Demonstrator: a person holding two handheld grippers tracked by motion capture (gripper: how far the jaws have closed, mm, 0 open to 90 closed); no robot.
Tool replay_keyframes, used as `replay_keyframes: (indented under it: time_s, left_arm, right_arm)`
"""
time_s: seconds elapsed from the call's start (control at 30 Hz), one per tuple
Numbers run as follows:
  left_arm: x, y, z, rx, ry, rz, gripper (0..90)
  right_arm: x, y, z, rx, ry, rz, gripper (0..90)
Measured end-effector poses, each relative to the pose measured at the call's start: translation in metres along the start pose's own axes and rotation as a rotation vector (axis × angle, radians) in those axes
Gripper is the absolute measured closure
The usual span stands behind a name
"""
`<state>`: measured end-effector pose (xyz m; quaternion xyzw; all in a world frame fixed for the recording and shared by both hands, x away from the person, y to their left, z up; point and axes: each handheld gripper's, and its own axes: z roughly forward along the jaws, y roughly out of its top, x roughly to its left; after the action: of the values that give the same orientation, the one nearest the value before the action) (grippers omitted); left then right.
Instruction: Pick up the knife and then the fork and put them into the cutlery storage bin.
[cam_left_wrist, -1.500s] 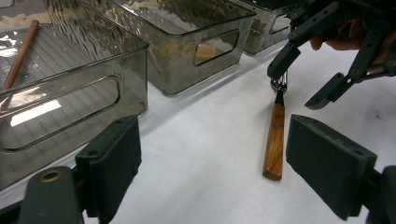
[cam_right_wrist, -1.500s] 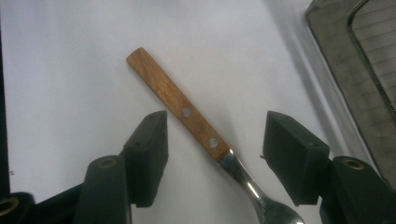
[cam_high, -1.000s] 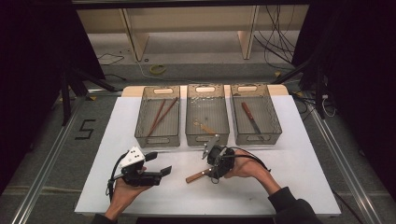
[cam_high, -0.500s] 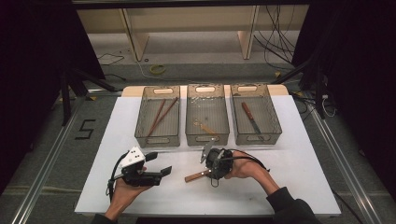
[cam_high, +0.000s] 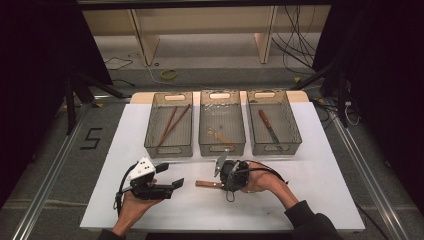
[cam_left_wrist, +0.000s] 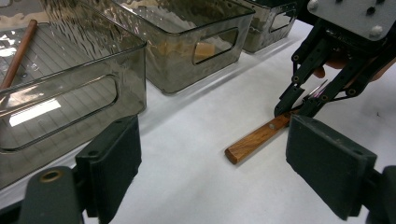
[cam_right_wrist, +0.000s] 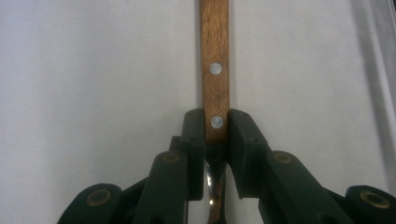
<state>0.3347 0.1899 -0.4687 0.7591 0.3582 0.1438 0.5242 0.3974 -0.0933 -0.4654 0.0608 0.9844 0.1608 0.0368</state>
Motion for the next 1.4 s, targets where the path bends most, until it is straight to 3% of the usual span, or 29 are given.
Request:
replay_keyframes:
  time_s: [0.77,0.97,1.4]
  left_arm:
    - [0.000,0.000,0.000,-0.004,0.001,-0.001,17.6]
    - [0.000,0.000,0.000,-0.004,0.002,0.000,17.5]
    - [0.001,0.000,-0.001,-0.005,0.003,-0.001,17.6]
  right_arm:
    - [-0.005,-0.002,-0.003,-0.021,-0.012,0.110,78.1]
    - [-0.008,-0.003,-0.005,-0.021,-0.025,0.109,78.1]
    - [-0.014,-0.008,-0.015,-0.063,-0.041,0.184,78.1]
